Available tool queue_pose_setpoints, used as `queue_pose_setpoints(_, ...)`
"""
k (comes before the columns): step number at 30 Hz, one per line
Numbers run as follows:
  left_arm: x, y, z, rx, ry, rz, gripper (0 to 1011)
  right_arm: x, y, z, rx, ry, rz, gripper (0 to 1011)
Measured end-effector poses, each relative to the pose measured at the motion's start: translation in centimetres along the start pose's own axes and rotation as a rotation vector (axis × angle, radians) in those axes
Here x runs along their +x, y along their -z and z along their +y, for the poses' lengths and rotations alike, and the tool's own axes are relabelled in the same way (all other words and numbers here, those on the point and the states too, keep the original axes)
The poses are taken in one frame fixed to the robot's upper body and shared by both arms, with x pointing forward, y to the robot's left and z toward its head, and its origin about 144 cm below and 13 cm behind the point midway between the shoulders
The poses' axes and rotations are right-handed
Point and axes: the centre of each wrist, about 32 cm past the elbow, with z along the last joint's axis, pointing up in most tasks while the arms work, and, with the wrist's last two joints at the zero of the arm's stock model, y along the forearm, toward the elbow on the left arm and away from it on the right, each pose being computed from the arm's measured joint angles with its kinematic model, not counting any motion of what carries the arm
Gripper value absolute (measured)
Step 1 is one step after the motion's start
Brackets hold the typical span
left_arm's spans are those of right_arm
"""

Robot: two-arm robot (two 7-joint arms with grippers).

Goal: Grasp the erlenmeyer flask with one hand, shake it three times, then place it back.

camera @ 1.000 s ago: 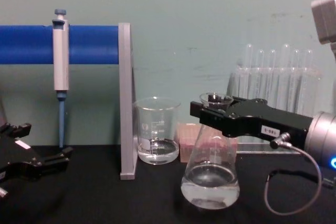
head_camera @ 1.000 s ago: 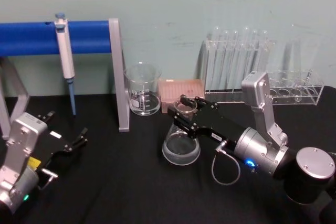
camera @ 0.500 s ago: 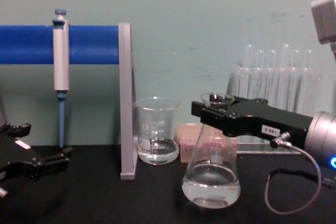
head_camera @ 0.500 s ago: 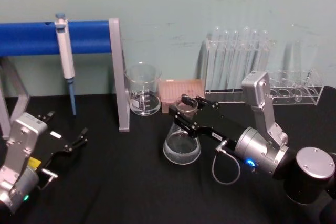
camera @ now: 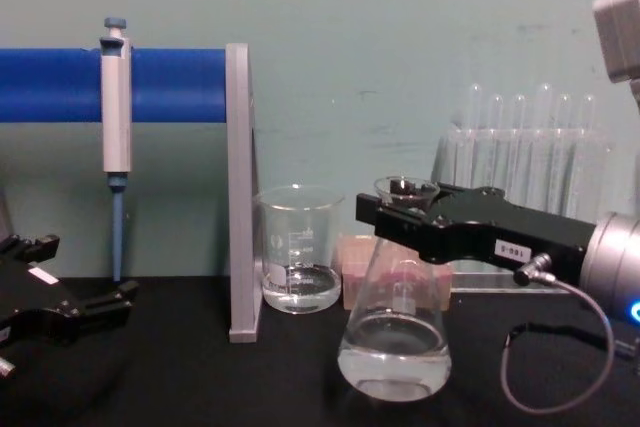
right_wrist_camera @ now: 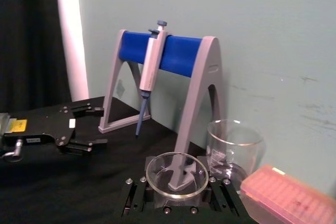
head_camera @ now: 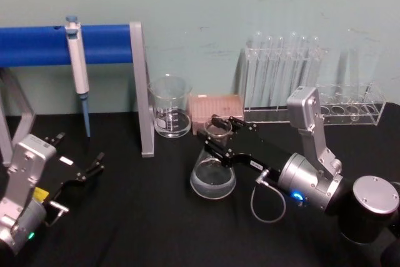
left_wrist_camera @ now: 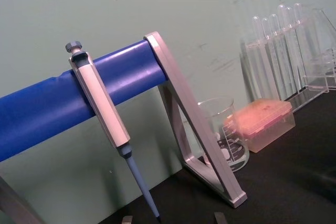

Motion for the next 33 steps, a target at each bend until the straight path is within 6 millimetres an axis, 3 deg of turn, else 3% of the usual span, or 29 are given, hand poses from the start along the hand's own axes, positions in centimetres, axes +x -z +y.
queue_pose_setpoints(33,0.0,0.0,0.0,0.000,0.000,0.000,1001,-1.7,-0.3,0.3,0.023,-0.254,-0.016,478)
